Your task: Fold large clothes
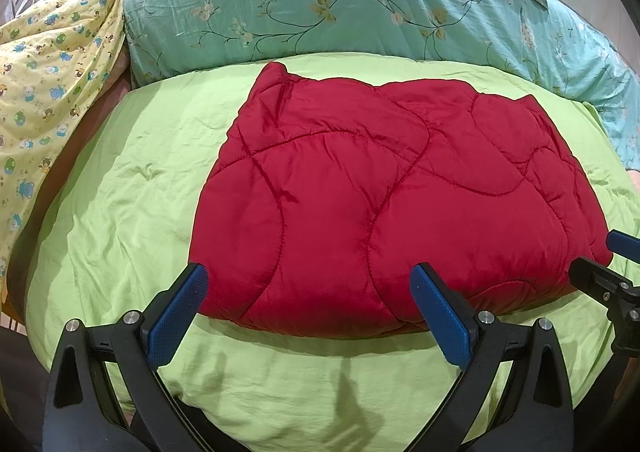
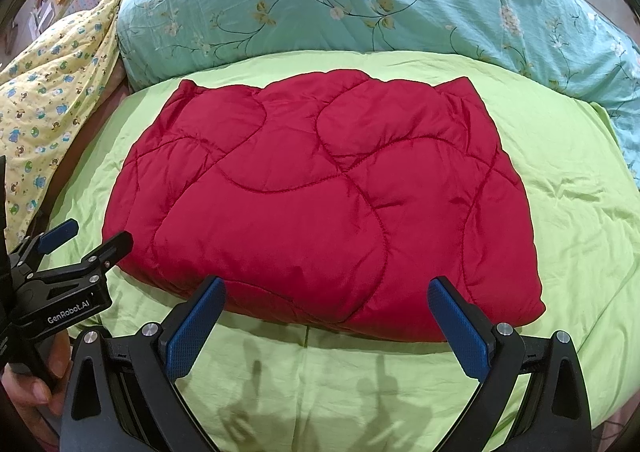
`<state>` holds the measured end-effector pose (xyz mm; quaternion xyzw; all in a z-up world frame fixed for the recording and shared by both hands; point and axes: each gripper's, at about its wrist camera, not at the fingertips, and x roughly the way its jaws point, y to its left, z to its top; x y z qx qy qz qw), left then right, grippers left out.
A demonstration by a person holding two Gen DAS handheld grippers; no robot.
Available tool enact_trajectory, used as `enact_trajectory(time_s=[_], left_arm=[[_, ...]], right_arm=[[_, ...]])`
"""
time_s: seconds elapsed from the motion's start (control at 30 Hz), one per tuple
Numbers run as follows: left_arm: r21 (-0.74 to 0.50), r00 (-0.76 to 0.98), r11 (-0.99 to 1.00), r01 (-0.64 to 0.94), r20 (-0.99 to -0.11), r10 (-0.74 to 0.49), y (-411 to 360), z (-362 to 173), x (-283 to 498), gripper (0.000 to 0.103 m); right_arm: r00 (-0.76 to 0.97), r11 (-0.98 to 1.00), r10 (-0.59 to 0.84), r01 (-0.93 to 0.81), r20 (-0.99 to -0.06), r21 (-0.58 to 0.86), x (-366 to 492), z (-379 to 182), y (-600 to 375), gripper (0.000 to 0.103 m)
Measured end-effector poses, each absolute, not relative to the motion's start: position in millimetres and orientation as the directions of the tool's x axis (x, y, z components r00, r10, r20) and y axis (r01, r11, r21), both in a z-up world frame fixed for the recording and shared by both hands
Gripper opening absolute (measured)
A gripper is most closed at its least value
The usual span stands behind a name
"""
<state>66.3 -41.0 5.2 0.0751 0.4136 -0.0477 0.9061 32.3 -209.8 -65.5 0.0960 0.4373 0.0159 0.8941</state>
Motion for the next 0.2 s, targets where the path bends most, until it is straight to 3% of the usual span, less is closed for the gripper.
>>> enact_trajectory(time_s=[0.2], left_arm=[[0.087,0.649,0.985,0.149,-0.760,-0.031,-39.4,6.0,66.4,0.102]], right_arm=[[0.618,0.981,0.114,0.055,-0.778,0.187,31.8,-65.6,-209.8,0.102]])
